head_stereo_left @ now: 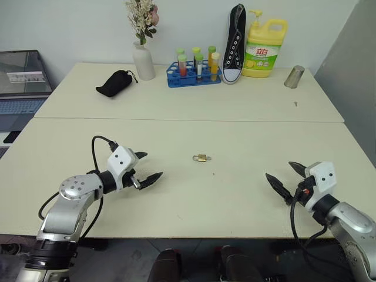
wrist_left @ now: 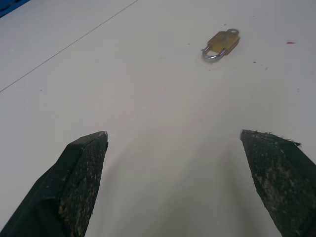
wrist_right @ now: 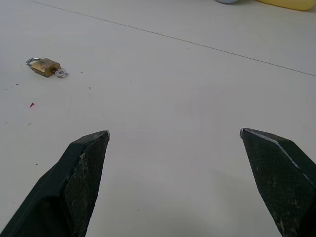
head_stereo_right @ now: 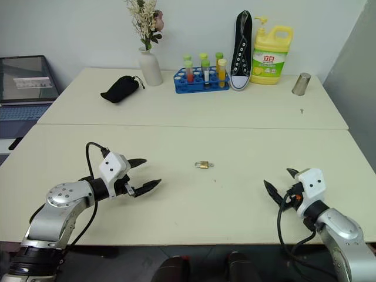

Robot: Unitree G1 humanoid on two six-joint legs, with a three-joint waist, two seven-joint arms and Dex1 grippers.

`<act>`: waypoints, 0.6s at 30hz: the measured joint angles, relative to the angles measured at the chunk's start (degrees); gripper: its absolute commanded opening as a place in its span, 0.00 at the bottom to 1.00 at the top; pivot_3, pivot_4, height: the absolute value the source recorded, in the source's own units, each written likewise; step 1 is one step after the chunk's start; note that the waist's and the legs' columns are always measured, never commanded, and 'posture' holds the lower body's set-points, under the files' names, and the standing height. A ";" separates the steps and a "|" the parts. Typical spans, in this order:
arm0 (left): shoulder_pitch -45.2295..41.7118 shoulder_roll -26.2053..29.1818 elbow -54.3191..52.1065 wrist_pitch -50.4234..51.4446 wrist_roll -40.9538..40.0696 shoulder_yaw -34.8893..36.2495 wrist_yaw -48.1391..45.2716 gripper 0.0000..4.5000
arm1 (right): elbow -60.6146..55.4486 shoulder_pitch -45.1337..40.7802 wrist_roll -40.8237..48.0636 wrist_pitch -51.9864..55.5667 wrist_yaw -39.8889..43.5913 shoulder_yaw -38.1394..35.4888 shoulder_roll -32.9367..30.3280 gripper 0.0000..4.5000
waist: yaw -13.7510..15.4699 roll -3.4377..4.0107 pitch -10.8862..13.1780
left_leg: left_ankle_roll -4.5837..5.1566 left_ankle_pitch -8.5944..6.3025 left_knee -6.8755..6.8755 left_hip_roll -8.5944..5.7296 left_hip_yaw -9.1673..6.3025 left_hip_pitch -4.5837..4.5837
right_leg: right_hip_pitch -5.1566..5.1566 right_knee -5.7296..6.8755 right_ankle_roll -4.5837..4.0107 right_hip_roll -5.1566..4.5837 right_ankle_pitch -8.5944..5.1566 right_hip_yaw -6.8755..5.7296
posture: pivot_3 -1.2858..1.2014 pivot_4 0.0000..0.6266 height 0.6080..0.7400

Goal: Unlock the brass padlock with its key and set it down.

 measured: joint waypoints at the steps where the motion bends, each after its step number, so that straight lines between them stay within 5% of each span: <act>1: -0.10 -0.08 0.00 -0.12 -0.02 -0.04 -0.06 1.00 | 0.00 -0.10 0.00 -0.03 0.00 0.00 0.00 0.99 | 0.00 0.00 0.00 | 0.00 0.00 0.00 0.00 0.00 0.00 | 0.00 0.00 0.00 0.00 0.00 0.00 | 0.52 0.24 1.00; 18: -3.97 -2.83 -0.56 1.81 -4.30 0.11 -2.86 1.00 | -0.04 -3.29 -1.73 -0.24 1.27 3.95 0.45 0.99 | -0.02 0.00 -0.01 | 0.00 0.00 0.00 0.00 -0.05 -0.01 | 0.00 0.01 -0.03 0.05 0.01 -0.02 | 0.52 0.24 1.00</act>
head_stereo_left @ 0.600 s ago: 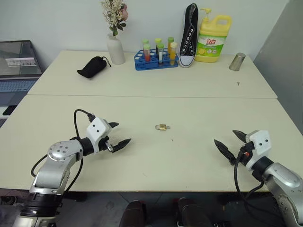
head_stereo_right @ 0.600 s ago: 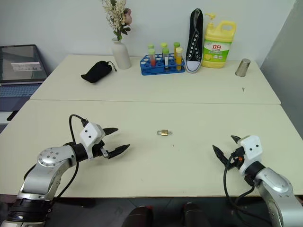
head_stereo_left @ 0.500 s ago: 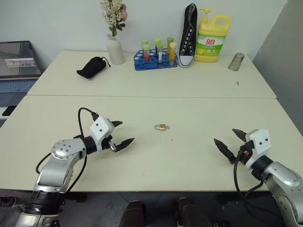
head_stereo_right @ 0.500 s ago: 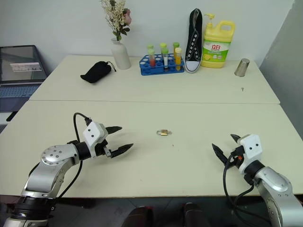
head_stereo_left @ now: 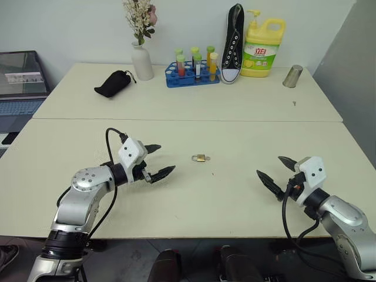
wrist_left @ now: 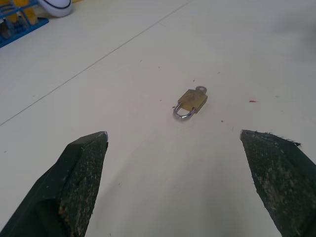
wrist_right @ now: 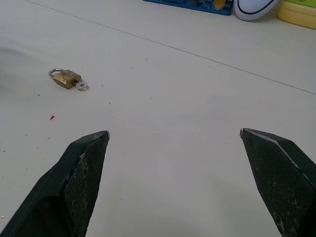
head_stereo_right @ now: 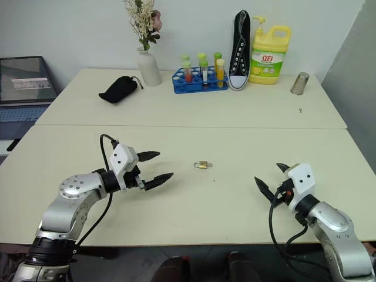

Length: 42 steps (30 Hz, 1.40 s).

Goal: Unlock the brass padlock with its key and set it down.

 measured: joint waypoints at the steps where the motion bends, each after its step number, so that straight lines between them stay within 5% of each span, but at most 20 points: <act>1: -0.17 0.02 0.04 -0.66 -0.06 0.34 -0.08 1.00 | -0.09 0.01 0.07 0.01 0.04 0.26 0.11 0.99 | 0.00 0.00 0.00 | 0.00 0.00 0.00 0.00 0.00 0.00 | 0.00 0.00 0.00 0.00 0.00 0.00 | 0.52 0.24 1.00; 14: -4.45 2.47 3.63 -3.77 0.35 0.24 -4.61 1.00 | -2.22 0.04 0.54 0.89 0.02 0.61 0.77 0.99 | 0.00 0.00 0.00 | 0.00 0.00 0.01 -0.03 0.01 -0.01 | 0.00 0.00 -0.01 0.10 0.01 -0.01 | 0.52 0.24 1.00; 21: -11.62 2.47 5.53 -3.39 3.63 -9.51 -12.42 1.00 | -14.49 -1.19 9.54 16.05 2.72 1.85 -7.16 0.99 | 0.02 -0.02 -0.02 | 0.00 0.00 0.05 -0.04 -0.03 -0.03 | 0.02 0.01 0.03 0.21 -0.01 -0.02 | 0.52 0.24 1.00; 32: -27.91 -9.54 34.76 -17.91 15.01 -18.72 -13.60 1.00 | -21.37 -4.18 11.90 28.50 -3.60 3.33 -8.60 0.99 | 0.07 -0.07 -0.04 | 0.01 0.00 0.09 -0.16 -0.01 -0.09 | 0.00 -0.03 0.04 0.25 -0.01 -0.09 | 0.52 0.24 1.00; 42: -37.09 -15.18 57.29 -28.37 20.00 -19.77 -15.20 1.00 | -24.96 -3.70 15.79 34.37 -8.06 2.87 -6.05 0.99 | -0.09 -0.08 -0.04 | 0.01 0.00 0.08 -0.16 -0.03 -0.13 | -0.03 -0.03 0.05 0.31 -0.01 -0.11 | 0.52 0.24 1.00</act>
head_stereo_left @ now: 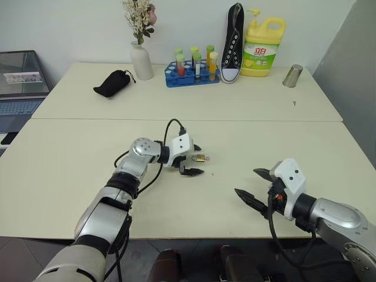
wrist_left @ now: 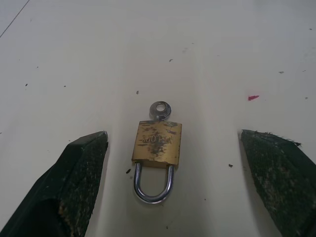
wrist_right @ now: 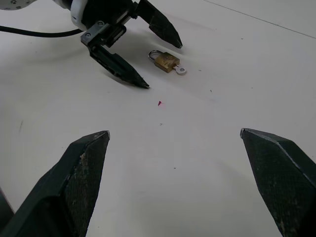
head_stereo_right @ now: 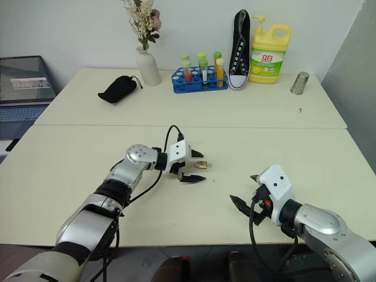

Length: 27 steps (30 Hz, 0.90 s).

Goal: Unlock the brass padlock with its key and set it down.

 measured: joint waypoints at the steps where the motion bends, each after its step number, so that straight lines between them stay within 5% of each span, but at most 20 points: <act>1: -0.59 -0.15 1.12 -0.65 0.20 0.00 -0.26 1.00 | -0.10 0.06 0.36 0.27 -0.10 0.00 0.04 0.99 | -0.01 0.00 0.00 | 0.00 0.00 0.00 0.00 0.00 0.00 | 0.00 0.00 0.00 0.00 0.00 -0.01 | 0.52 0.24 1.00; 3: -1.69 -0.36 3.38 -2.11 0.59 0.02 -0.79 1.00 | -0.50 0.66 0.65 0.71 -0.61 -0.04 0.05 0.99 | -0.03 0.00 0.00 | 0.00 0.00 -0.01 0.01 0.01 0.00 | 0.00 0.00 0.00 0.00 0.00 0.00 | 0.52 0.24 1.00; 6: -2.82 -0.76 5.73 -3.08 1.36 0.06 -1.68 0.86 | -1.19 1.09 1.24 0.98 -0.86 -0.10 -0.02 1.00 | -0.03 -0.01 -0.01 | 0.00 0.00 0.00 0.01 0.01 0.01 | 0.00 0.00 0.00 0.01 0.00 -0.02 | 0.52 0.24 1.00; 15: -4.91 -0.92 8.27 -3.70 4.76 -0.90 -0.77 0.22 | -1.66 2.17 2.79 0.99 -1.75 -0.24 -0.27 1.00 | -0.04 -0.05 -0.13 | 0.00 0.01 0.01 0.02 0.01 0.10 | 0.07 0.05 0.05 0.03 0.02 -0.02 | 0.52 0.24 1.00; 27: 1.10 -0.78 1.93 -7.72 2.95 1.57 -3.09 0.21 | -1.88 3.36 3.18 -1.05 -0.63 -0.40 -1.85 1.00 | -0.04 -0.09 -0.41 | 0.01 0.01 0.00 0.13 0.01 0.06 | 0.04 0.02 0.05 0.03 0.03 0.03 | 0.52 0.24 1.00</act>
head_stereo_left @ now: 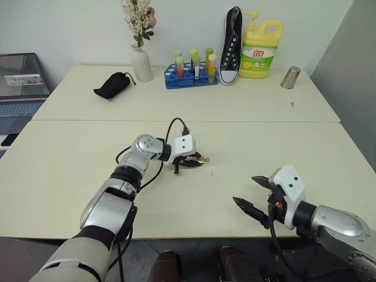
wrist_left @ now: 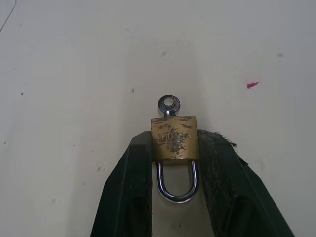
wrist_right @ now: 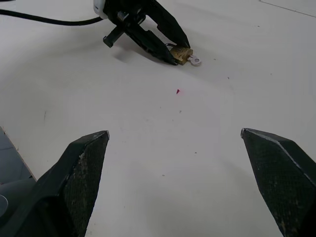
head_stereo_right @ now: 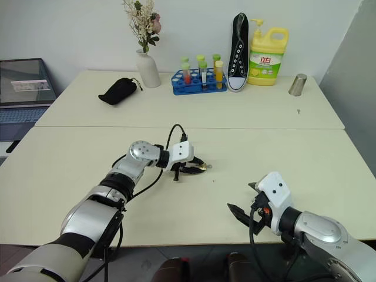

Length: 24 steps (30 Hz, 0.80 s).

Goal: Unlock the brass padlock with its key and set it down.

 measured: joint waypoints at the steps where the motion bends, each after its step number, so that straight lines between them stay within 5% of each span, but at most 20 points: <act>1: 1.30 -0.29 -1.38 -0.71 -0.76 0.07 -0.67 0.21 | -0.01 0.30 -0.49 -0.95 0.29 -0.02 -0.24 1.00 | 0.02 -0.01 0.01 | 0.00 0.00 0.00 0.00 -0.01 -0.02 | 0.00 0.00 0.00 -0.03 0.00 0.00 | 0.52 0.24 1.00; 9: 7.41 -0.09 -16.02 -25.17 -6.85 4.03 2.11 0.21 | 0.25 3.14 -4.62 -10.70 2.74 -0.54 0.54 1.00 | 0.19 -0.04 0.03 | 0.00 0.00 0.01 -0.02 -0.02 0.00 | 0.02 -0.02 -0.01 -0.10 0.01 0.11 | 0.52 0.24 1.00; 14: 7.66 0.92 -13.16 -43.84 2.04 6.07 14.40 0.21 | 3.52 -0.32 -0.61 -11.43 6.32 -2.84 0.38 1.00 | 0.11 -0.05 0.03 | 0.00 0.00 0.01 -0.03 -0.03 0.05 | 0.06 0.00 0.01 -0.09 0.03 0.09 | 0.52 0.24 1.00; 24: 6.84 4.38 -13.81 -55.85 24.22 11.50 38.58 0.21 | 15.38 -16.34 4.75 -10.14 13.21 0.18 0.37 1.00 | 0.03 -0.07 0.04 | 0.00 0.00 -0.01 -0.02 0.04 0.04 | 0.04 -0.03 -0.12 -0.10 0.15 -0.01 | 0.52 0.24 1.00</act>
